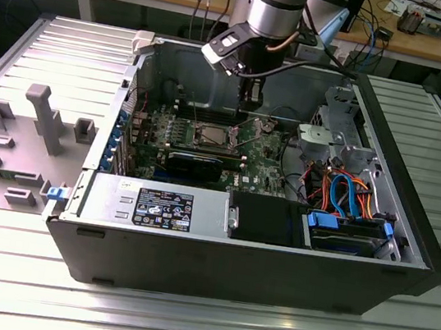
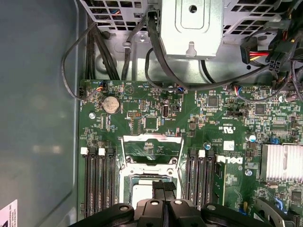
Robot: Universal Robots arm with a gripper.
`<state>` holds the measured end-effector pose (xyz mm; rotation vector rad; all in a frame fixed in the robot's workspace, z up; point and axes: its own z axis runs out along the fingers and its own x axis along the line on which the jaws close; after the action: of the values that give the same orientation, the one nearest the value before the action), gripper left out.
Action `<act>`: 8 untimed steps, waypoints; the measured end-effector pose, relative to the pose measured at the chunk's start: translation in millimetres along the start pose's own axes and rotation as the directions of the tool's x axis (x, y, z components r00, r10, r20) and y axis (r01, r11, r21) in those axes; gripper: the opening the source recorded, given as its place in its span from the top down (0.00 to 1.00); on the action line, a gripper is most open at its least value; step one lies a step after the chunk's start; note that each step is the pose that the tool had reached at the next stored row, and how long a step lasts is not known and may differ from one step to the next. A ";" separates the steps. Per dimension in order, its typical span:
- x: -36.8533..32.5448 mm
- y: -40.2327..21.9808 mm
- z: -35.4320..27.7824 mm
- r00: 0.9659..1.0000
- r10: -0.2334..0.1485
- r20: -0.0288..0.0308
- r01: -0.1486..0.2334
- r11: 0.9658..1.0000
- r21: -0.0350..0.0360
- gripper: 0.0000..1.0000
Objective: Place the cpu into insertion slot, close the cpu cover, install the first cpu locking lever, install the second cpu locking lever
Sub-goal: 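Close the cpu cover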
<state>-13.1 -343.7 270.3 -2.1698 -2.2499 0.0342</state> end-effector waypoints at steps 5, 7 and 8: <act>1.8 7.0 2.3 1.000 -0.022 0.001 0.022 1.000 -0.002 0.89; 2.1 10.6 2.7 1.000 -0.028 0.002 0.028 1.000 -0.008 0.89; 2.2 10.6 2.8 1.000 -0.028 0.001 0.028 1.000 -0.009 0.89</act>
<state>-2.6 -341.1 267.2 -2.1425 -2.2858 0.0248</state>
